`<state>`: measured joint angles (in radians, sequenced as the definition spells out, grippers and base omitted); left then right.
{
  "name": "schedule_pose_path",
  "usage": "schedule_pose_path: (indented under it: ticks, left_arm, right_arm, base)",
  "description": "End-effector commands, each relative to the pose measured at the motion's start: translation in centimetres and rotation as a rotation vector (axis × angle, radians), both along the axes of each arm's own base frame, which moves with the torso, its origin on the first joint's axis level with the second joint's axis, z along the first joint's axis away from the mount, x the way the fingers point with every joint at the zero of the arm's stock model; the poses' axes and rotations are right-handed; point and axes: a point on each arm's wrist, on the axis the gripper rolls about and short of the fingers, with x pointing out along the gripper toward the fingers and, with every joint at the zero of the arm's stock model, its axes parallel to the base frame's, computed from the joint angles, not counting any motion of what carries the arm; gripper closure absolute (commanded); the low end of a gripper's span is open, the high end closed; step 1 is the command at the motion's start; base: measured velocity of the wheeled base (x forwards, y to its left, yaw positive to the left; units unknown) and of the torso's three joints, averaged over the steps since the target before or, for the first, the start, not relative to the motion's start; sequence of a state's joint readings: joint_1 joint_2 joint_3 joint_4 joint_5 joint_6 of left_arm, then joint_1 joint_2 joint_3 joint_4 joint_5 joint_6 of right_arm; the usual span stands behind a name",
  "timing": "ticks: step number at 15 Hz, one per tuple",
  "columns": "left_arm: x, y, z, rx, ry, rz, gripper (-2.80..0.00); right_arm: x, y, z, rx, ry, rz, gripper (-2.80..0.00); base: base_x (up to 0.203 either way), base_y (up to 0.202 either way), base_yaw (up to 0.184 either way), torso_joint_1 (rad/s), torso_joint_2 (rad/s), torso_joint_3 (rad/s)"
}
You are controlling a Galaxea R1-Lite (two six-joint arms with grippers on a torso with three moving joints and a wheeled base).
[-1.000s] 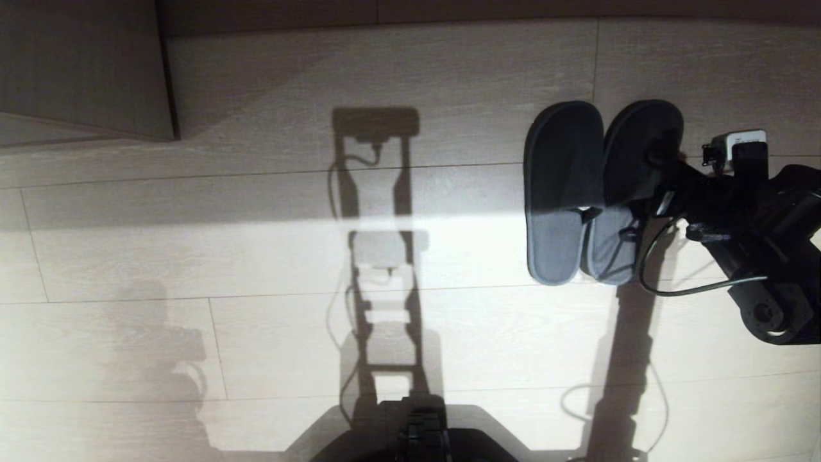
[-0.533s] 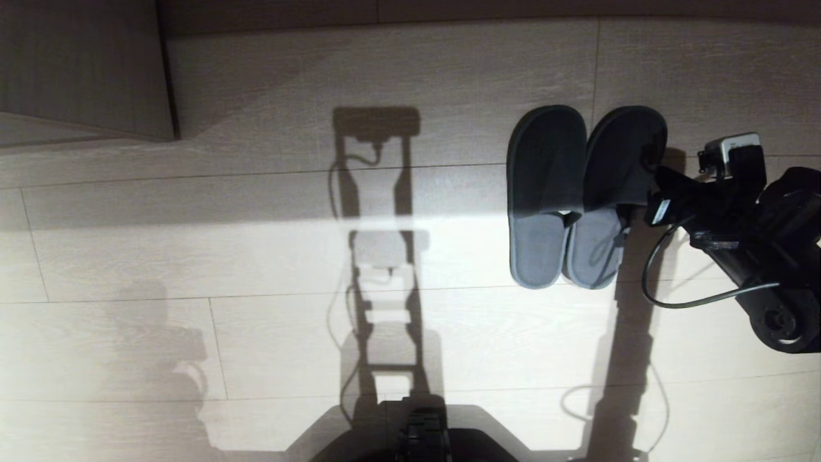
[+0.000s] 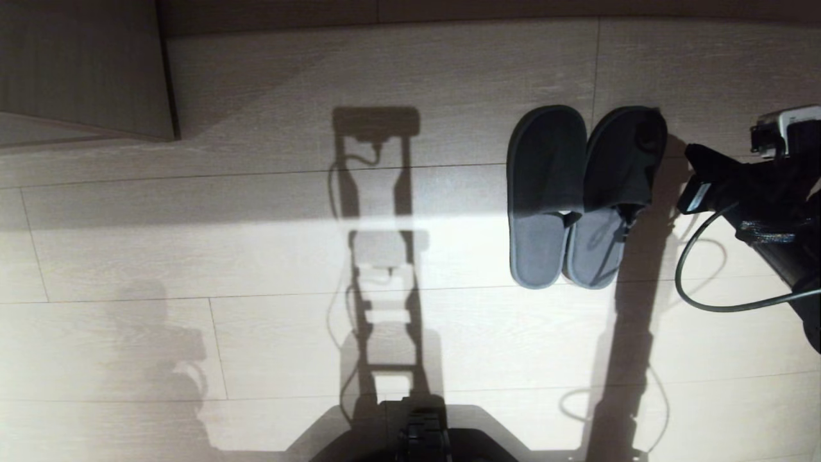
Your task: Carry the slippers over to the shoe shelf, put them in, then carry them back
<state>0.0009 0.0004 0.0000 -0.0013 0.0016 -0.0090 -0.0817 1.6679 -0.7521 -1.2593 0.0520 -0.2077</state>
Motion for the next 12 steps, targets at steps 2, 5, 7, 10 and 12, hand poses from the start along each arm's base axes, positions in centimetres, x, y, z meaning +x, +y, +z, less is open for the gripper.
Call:
schedule_pose_path:
  ticks: [2,5,7,10,12]
  left_arm:
    - [0.0,0.0,0.0,0.0,-0.002,-0.001,0.0]
    - [0.0,0.0,0.0,0.0,-0.002,0.0,0.0]
    - [0.0,0.0,0.0,0.0,-0.002,0.0,0.0]
    - [0.0,0.0,0.0,0.0,-0.002,-0.001,0.0]
    - [0.0,0.0,0.0,0.0,-0.001,-0.001,0.0]
  right_arm:
    - [-4.8,0.5,1.4,-0.007,-0.051,0.01,0.0]
    - [-10.8,1.1,1.5,-0.027,-0.087,0.057,0.0]
    - [-14.4,1.4,1.3,-0.036,-0.104,0.077,0.0]
    - [-19.6,1.8,1.4,-0.041,-0.123,0.089,0.0]
    - [-23.2,2.2,1.0,-0.042,-0.117,0.098,0.0]
  base:
    - [0.0,0.0,0.0,0.0,0.0,0.0]
    - [0.0,0.0,0.0,0.0,0.0,0.0]
    - [0.0,0.0,0.0,0.0,0.0,0.0]
    - [0.0,0.0,0.0,0.0,0.0,0.0]
    - [0.0,0.0,0.0,0.0,0.0,0.0]
